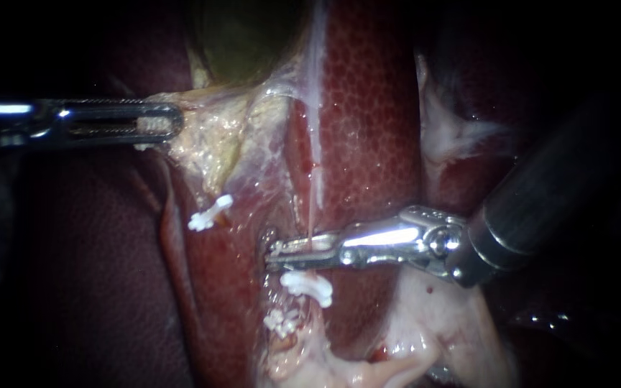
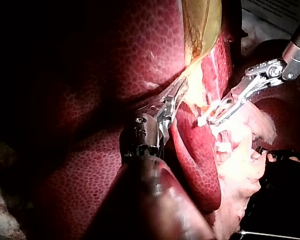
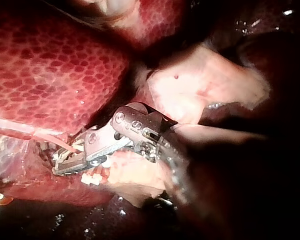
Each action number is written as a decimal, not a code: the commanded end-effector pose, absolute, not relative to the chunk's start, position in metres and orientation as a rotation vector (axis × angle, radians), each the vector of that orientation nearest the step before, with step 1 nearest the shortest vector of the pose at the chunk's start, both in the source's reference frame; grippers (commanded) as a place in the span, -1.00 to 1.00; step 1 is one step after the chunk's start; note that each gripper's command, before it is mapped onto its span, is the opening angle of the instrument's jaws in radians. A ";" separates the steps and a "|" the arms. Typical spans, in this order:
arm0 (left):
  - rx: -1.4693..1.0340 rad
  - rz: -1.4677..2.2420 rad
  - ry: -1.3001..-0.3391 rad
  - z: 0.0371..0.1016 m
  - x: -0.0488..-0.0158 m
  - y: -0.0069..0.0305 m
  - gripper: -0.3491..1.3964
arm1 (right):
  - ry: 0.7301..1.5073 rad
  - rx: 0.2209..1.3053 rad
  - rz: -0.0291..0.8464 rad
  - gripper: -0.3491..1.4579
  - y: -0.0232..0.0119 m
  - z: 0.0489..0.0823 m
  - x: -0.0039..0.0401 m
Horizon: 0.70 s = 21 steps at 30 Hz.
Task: Clipping third clip right tube
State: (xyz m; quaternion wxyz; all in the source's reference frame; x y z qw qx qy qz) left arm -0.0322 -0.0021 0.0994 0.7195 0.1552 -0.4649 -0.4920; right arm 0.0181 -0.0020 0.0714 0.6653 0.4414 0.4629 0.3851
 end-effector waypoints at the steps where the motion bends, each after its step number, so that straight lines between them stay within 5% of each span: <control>1: 0.340 -1.089 -1.027 0.0994 -0.0322 -0.0021 -0.73 | 1.045 1.000 0.865 -0.90 -0.0020 0.0714 0.0180; 21: 0.340 -1.089 -1.027 0.0994 -0.0322 -0.0021 -0.73 | 1.043 1.035 0.830 -1.00 -0.0017 0.0713 0.0176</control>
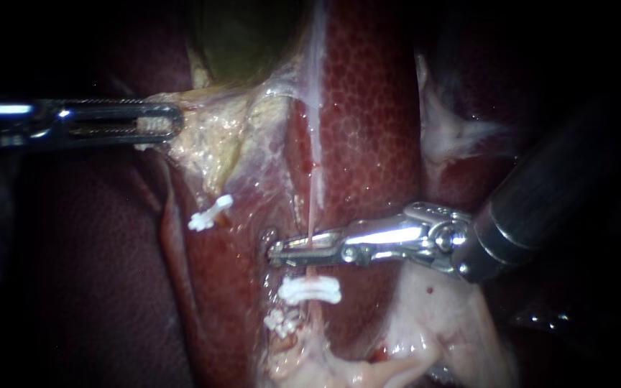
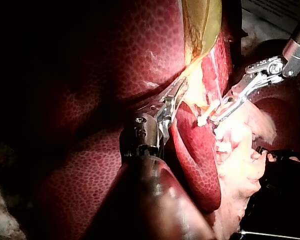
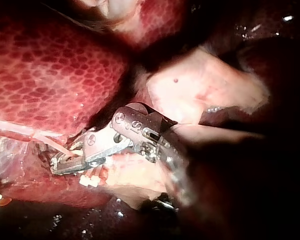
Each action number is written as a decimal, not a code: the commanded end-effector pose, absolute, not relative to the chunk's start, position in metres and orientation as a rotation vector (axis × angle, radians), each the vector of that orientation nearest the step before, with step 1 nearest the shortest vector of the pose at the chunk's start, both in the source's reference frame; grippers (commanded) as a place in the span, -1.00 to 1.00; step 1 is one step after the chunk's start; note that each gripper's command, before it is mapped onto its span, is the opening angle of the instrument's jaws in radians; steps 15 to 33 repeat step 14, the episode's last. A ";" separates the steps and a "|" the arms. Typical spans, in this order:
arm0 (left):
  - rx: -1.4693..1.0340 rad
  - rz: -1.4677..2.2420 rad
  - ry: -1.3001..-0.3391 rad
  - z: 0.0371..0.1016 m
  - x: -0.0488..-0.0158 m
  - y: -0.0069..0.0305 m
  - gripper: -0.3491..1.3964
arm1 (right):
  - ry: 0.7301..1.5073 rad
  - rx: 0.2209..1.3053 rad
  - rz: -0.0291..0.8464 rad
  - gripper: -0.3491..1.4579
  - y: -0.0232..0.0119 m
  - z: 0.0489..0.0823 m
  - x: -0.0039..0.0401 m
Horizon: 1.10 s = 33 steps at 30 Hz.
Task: Clipping third clip right tube
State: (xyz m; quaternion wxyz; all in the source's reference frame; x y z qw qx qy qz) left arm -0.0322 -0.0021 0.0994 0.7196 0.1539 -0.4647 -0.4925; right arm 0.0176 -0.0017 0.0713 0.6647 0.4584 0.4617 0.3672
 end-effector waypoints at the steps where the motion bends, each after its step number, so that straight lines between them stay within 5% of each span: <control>1: 0.340 -1.089 -1.027 0.0994 -0.0322 -0.0021 -0.73 | 1.043 1.035 0.830 -1.00 -0.0017 0.0713 0.0176; 33: 0.340 -1.089 -1.027 0.0994 -0.0322 -0.0021 -0.73 | 1.043 1.035 0.829 -1.00 -0.0017 0.0713 0.0176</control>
